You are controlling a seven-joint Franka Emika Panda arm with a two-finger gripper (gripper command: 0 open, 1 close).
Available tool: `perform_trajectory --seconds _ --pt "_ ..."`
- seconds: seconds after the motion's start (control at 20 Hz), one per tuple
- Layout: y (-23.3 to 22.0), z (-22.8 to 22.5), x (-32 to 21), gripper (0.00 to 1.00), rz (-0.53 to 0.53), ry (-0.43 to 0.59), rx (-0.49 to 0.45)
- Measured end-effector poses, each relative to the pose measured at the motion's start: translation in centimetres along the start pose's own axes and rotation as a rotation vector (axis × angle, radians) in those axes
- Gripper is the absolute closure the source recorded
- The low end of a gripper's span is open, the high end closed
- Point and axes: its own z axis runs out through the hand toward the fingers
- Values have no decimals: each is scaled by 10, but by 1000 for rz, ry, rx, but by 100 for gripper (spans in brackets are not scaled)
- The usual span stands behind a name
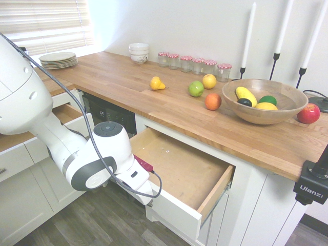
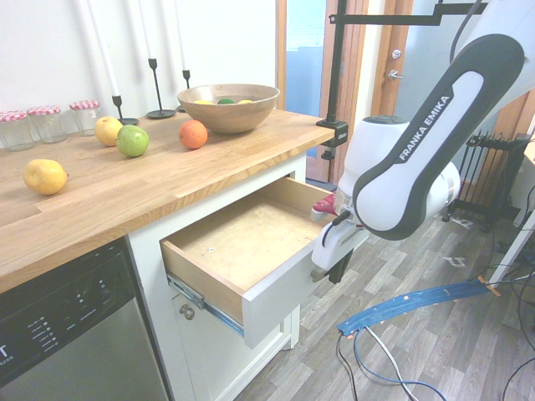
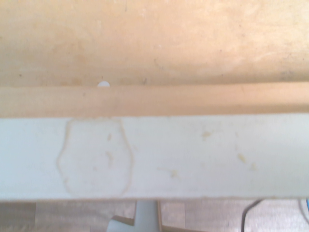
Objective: Close the drawer
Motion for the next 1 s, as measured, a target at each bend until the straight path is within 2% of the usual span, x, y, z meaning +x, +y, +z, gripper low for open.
perform_trajectory --seconds 0.5,1.0 --pt "-65 8 50 100 6 31 28" --pt "-101 12 101 100 51 48 32"
